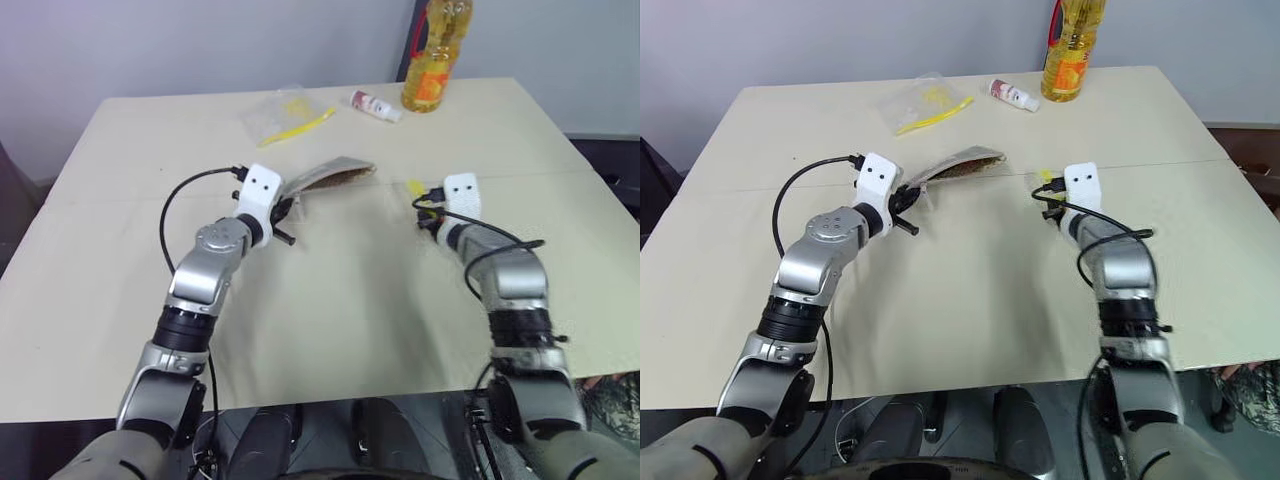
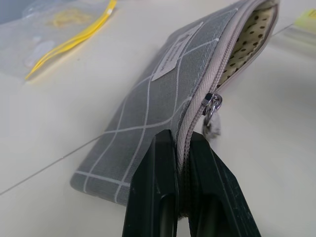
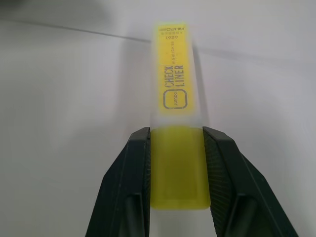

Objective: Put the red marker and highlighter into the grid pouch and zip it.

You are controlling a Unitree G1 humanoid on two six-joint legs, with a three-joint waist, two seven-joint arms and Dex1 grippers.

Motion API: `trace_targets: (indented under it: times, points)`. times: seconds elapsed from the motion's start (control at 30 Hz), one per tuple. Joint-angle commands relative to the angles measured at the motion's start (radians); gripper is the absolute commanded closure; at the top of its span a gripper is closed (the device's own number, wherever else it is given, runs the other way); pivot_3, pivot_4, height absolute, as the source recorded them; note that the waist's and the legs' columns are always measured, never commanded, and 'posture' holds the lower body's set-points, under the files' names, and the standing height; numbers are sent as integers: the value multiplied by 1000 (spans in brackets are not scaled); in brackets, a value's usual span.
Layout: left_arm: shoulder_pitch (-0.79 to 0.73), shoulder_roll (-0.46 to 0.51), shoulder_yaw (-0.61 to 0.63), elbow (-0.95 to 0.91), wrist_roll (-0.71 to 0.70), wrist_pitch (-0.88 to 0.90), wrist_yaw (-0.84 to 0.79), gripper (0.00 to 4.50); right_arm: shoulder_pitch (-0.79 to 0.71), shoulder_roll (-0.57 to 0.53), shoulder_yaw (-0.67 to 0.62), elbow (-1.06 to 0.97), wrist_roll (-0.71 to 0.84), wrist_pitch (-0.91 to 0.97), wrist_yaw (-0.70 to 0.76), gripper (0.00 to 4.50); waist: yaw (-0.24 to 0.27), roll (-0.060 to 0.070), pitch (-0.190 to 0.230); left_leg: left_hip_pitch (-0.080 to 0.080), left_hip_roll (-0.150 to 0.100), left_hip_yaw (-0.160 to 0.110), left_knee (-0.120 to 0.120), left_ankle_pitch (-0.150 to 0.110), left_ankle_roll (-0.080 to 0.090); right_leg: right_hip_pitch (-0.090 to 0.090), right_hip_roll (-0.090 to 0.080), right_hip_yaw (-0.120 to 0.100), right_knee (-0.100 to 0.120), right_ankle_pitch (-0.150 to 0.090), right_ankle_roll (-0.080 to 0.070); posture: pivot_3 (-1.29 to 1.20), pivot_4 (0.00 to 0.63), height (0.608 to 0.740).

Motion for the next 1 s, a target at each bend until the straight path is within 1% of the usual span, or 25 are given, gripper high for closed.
trace_targets:
  times: [0.03,0.13,0.27,0.47,0.8,0.9,1.0]
  points:
    - [-19,-1,-17,-11,4,-54,-35,4500,43,-67,-28,-239,111,61,131,3600,-5,0,0,0,0,0,0,0,0,0,0,0,0,0,0,0,150,740]
    - [-20,-8,-22,-13,-1,-59,-57,4500,63,-68,-83,-366,208,167,151,3600,-8,0,0,1,2,0,0,0,0,0,1,0,0,0,0,0,150,740]
    - [-20,-9,-31,-14,2,-64,-79,4500,59,-49,-86,-432,258,241,126,3600,-3,0,0,1,2,0,1,0,0,1,1,0,0,0,0,0,150,740]
    - [-12,-6,-36,-58,-4,-58,-110,4500,44,-21,-76,-429,290,290,81,3600,2,0,0,0,1,0,1,0,0,1,0,0,-2,0,0,0,150,740]
    - [1,0,-40,-102,-5,-49,-135,4500,43,-26,-42,-389,289,283,68,3600,-1,0,0,0,1,0,1,0,0,1,0,0,-2,0,0,0,150,740]
    - [17,32,-74,-121,20,-90,-172,4500,47,-38,-28,-384,282,286,68,3600,-1,0,0,0,1,0,0,0,0,1,0,0,-2,0,0,0,150,740]
    - [39,92,-128,-133,62,-180,-232,4500,52,-77,-5,-392,275,292,80,3600,-1,0,0,0,1,0,0,0,0,1,0,0,-3,0,0,0,150,740]
